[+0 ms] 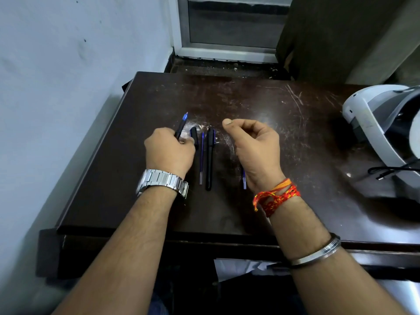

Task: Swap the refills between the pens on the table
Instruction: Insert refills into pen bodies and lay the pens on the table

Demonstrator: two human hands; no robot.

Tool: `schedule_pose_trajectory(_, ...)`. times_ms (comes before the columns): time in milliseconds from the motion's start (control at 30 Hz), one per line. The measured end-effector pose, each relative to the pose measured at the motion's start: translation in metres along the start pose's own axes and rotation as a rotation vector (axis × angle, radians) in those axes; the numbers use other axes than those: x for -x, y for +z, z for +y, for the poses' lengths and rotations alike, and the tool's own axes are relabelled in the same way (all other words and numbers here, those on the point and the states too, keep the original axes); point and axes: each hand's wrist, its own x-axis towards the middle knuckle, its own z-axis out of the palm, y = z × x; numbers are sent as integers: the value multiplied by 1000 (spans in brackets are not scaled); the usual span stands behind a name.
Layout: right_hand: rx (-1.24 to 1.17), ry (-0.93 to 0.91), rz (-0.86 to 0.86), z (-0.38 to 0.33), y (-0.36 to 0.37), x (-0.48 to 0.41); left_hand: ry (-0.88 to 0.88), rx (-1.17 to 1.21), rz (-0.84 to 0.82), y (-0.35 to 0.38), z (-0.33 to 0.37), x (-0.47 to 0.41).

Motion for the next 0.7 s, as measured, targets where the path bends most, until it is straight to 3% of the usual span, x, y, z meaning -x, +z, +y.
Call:
schedule_pose_trajectory(167,41,-12,23,2,1,0,-13,-25,-64,7,1,-2)
schedule_pose_trajectory(700,133,-31,37,2,2,2,-54,-69,-16,15,-1,-4)
